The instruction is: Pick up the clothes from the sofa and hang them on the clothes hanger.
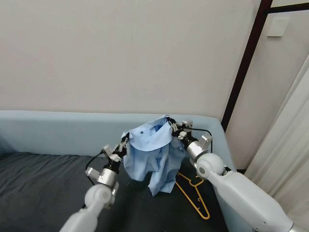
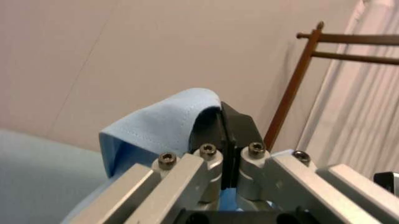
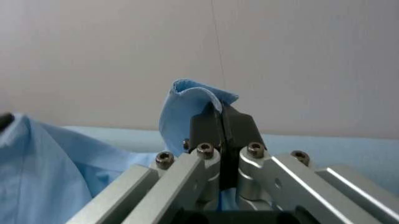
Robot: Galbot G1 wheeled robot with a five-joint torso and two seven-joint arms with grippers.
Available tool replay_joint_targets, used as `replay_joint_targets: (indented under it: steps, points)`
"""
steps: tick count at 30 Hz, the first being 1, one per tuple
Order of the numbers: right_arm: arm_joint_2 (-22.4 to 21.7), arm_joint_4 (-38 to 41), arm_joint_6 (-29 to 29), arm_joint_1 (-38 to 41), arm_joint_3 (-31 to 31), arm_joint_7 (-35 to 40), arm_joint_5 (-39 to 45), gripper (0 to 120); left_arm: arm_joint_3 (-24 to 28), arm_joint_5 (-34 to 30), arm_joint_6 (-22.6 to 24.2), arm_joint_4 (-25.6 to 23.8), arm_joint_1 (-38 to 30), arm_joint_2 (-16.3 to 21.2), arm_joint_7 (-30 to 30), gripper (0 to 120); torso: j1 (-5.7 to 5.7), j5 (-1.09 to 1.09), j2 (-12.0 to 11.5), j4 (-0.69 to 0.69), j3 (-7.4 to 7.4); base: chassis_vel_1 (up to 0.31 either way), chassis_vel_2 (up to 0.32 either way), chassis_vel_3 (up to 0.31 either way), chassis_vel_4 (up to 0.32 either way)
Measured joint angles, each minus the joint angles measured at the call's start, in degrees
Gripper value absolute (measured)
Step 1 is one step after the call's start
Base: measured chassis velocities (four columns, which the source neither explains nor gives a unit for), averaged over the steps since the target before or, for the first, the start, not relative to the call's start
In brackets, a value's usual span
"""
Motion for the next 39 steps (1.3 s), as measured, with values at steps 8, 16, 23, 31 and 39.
replay_joint_targets:
  steps: [8,16,23,31,39]
  points:
    - [1.58,0.31,1.75,-1.88,-1.40,1.06,-0.11,0,-0.65,0.31,0.25,-2.53,-2.06,11.09,1.32,0,0.00,-0.02,0.00,0.03,0.00,0.000,0.000,0.000,0.000]
    - [1.64,1.11,2.13,-3.31,-1.79,2.92,-1.14,0,-2.30,-0.42,0.28,-3.90,-1.79,14.13,1.01,0,0.00,0.00,0.00,0.01,0.00,0.000,0.000,0.000,0.000]
    - [1.61,1.66,2.44,-4.46,-1.70,2.28,-1.41,10,-2.67,-1.34,0.48,-5.79,-1.65,15.79,0.17,0,0.00,0.01,0.00,0.02,0.00,0.000,0.000,0.000,0.000]
    - [0.98,1.48,2.12,-4.33,-1.49,0.34,-0.68,38,-2.55,-1.86,0.54,-6.01,-2.58,17.09,0.14,0,0.00,0.01,0.00,0.02,0.00,0.000,0.000,0.000,0.000]
    - [0.98,1.44,1.17,-7.52,0.10,0.56,-3.61,18,-1.51,-1.55,0.27,-3.30,-4.59,19.42,3.75,0,0.00,0.01,0.00,0.01,0.00,0.000,0.000,0.000,0.000]
